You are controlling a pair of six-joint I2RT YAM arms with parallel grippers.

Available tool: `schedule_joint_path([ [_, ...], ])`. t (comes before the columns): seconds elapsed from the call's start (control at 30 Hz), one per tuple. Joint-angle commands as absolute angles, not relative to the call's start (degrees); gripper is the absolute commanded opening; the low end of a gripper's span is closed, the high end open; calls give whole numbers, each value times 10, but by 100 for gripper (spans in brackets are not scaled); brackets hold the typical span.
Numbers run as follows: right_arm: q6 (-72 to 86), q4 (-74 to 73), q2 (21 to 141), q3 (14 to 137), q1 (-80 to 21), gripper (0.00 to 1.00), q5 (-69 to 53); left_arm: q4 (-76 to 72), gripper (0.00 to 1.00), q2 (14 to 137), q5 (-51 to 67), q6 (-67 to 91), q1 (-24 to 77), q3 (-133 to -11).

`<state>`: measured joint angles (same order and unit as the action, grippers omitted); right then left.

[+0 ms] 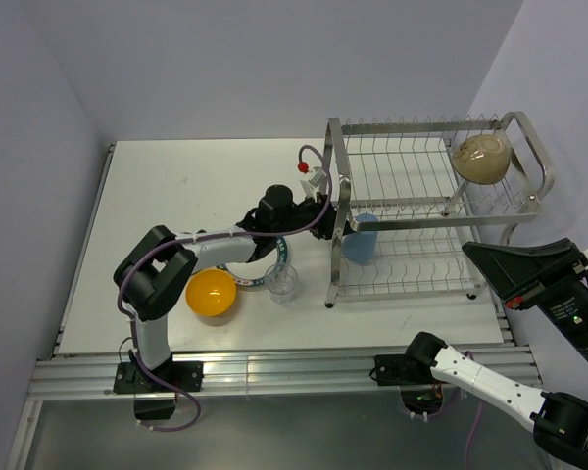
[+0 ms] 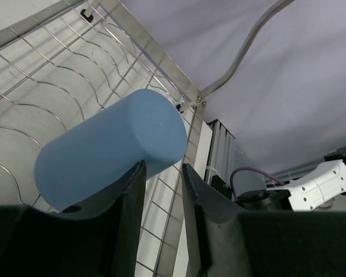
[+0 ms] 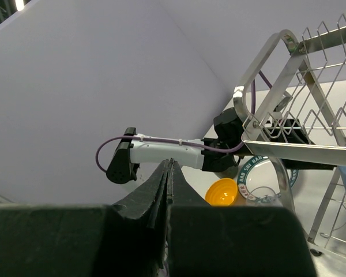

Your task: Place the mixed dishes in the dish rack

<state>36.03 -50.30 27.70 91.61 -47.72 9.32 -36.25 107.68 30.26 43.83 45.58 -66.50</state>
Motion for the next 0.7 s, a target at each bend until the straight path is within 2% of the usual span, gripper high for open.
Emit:
schedule_joint_path([
  [0.0,348,-499,279,930,-475,0,90,-442,36,1063,332,465,443,-637],
  [0.23,347,-497,278,926,-475,0,88,-438,33,1034,336,469,421,-603],
  [0.3,345,-495,279,925,-476,0,87,-419,28,1029,332,463,421,-604],
  [0.43,345,-490,280,925,-475,0,84,-406,1,1036,330,475,422,-605],
  [0.67,345,-489,280,925,-476,0,85,-345,0,1046,265,463,446,-621],
])
